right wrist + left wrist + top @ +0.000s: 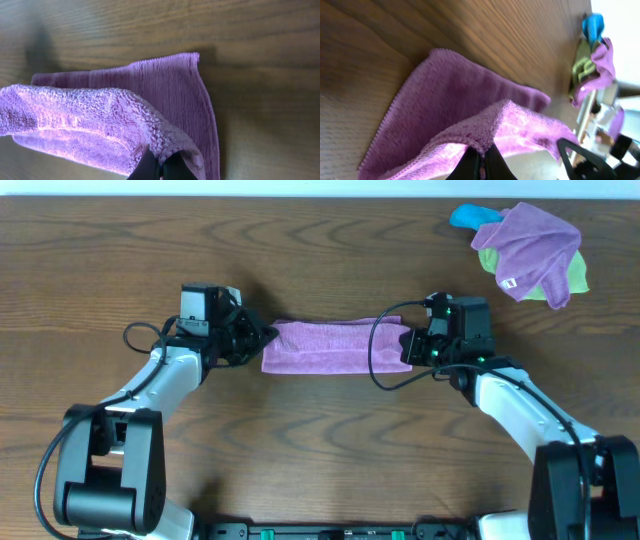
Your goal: Fold the cloth
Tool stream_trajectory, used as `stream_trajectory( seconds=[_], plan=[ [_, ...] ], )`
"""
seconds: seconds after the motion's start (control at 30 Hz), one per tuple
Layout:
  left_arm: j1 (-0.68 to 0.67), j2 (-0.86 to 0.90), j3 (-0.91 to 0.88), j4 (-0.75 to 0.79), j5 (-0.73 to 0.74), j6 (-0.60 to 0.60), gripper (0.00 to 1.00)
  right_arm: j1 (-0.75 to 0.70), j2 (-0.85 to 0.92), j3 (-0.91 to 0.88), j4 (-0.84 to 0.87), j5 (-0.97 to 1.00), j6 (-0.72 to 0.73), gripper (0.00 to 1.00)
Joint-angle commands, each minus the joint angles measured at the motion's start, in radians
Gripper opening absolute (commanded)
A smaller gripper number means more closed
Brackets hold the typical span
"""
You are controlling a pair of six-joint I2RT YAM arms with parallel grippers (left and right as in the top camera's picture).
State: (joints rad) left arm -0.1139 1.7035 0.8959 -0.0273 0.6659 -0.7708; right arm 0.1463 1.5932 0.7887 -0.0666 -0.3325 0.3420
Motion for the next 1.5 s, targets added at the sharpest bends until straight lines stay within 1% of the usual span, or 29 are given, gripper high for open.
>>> stream_trajectory(
  seconds=[0.0,0.1,0.3,0.6,0.73,0.77,0.8,0.87,0.9,0.93,0.97,1.0,1.07,1.1,1.2,1.3,1.33,1.4,1.43,1.47],
  plan=[
    [0.0,-0.006,0.004,0.003,-0.103,-0.023,0.06,0.005,0.027,0.002,0.027,0.016,0.014,0.01],
    [0.0,0.016,0.004,0.015,-0.124,-0.023,0.06,0.006,0.032,0.001,0.038,0.038,0.013,0.01],
    [0.0,0.065,0.004,0.106,-0.126,-0.039,0.06,0.005,0.036,0.002,0.055,0.099,0.012,0.01],
    [-0.011,0.141,0.004,0.182,-0.124,-0.064,0.06,0.005,0.099,0.002,0.091,0.114,0.009,0.01],
    [-0.021,0.154,0.004,0.197,-0.148,-0.064,0.06,0.006,0.127,0.001,0.105,0.123,-0.002,0.02],
    [-0.021,0.154,0.004,0.197,-0.156,-0.063,0.06,0.006,0.132,0.002,0.109,0.124,-0.002,0.06],
    [-0.021,0.154,0.004,0.197,-0.166,-0.064,0.06,0.005,0.137,0.002,0.116,0.124,-0.002,0.17],
    [-0.021,0.154,0.004,0.196,-0.18,-0.063,0.08,0.006,0.141,0.001,0.124,0.124,-0.002,0.34],
    [-0.021,0.154,0.004,0.197,-0.186,-0.063,0.14,0.006,0.141,0.002,0.124,0.124,-0.002,0.41],
    [-0.021,0.154,0.004,0.197,-0.194,-0.063,0.23,0.006,0.141,0.002,0.125,0.124,-0.002,0.49],
    [-0.021,0.154,0.004,0.197,-0.199,-0.061,0.3,0.006,0.141,0.002,0.125,0.124,-0.002,0.53],
    [-0.019,0.154,0.004,0.198,-0.198,-0.06,0.35,0.006,0.141,0.002,0.124,0.123,-0.002,0.57],
    [-0.017,0.153,0.004,0.198,-0.197,-0.06,0.47,0.005,0.14,0.001,0.123,0.121,-0.002,0.6],
    [-0.016,0.153,0.005,0.198,-0.193,-0.06,0.51,0.005,0.14,0.001,0.123,0.117,-0.002,0.61],
    [-0.009,0.145,0.008,0.205,-0.159,-0.06,0.56,0.005,0.135,0.002,0.118,0.086,0.002,0.62],
    [0.003,0.13,0.022,0.204,-0.134,-0.059,0.56,0.005,0.123,0.002,0.106,0.049,0.006,0.66],
    [0.01,0.122,0.028,0.204,-0.123,-0.056,0.56,0.005,0.113,0.002,0.092,0.047,0.021,0.68],
    [0.022,0.104,0.039,0.203,-0.095,-0.048,0.56,0.005,0.093,0.002,0.064,0.047,0.035,0.76],
    [0.029,0.092,0.044,0.201,-0.084,-0.04,0.54,0.005,0.078,0.002,0.044,0.047,0.045,0.79],
    [0.037,0.078,0.05,0.191,-0.07,-0.04,0.47,0.004,0.06,0.002,0.02,0.047,0.055,0.8]
  ],
)
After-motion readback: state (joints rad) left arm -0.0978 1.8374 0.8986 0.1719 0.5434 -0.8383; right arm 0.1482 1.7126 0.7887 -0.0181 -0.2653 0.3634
